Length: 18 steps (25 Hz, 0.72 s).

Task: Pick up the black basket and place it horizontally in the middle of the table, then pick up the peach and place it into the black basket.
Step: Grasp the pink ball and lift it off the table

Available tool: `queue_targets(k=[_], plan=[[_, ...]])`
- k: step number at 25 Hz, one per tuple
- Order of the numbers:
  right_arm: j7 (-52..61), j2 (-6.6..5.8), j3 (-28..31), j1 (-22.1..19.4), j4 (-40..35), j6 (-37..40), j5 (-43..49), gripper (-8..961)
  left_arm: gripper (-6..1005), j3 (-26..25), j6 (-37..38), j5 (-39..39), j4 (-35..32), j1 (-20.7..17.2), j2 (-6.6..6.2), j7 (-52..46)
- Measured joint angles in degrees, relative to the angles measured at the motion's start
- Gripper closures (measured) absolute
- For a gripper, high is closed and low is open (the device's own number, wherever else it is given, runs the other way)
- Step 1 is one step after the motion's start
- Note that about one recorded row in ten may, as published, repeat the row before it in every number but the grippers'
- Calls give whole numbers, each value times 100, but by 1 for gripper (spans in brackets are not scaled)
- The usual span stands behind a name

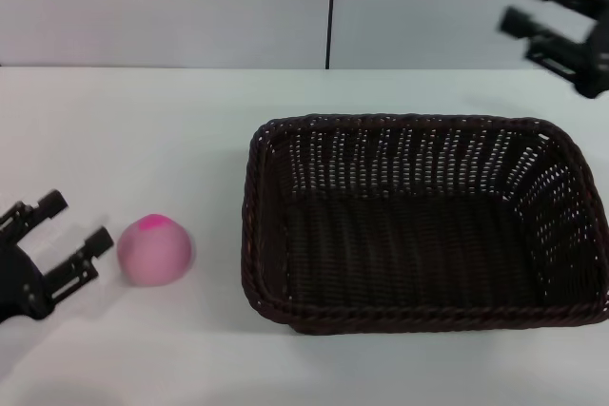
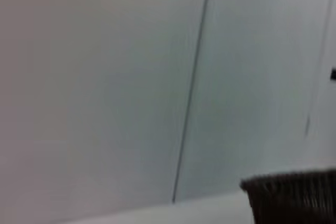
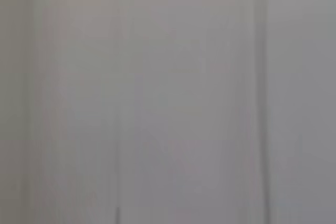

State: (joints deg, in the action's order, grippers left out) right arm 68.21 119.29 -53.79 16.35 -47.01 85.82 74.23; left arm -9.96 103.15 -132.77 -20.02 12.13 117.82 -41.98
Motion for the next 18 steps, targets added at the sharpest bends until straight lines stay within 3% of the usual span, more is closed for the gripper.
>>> queue_targets(k=[9, 13, 18], plan=[[-583, -6, 44, -259, 1176, 384, -903, 375, 227, 315, -348, -41, -53, 70, 28, 306], [-588, -2, 86, -329, 1305, 480, -936, 375, 229, 382, -769, -44, 392, 157, 47, 837], [-590, -12, 88, -352, 1520, 461, -935, 374, 232, 910, -1095, -47, 471, 261, 49, 1009]])
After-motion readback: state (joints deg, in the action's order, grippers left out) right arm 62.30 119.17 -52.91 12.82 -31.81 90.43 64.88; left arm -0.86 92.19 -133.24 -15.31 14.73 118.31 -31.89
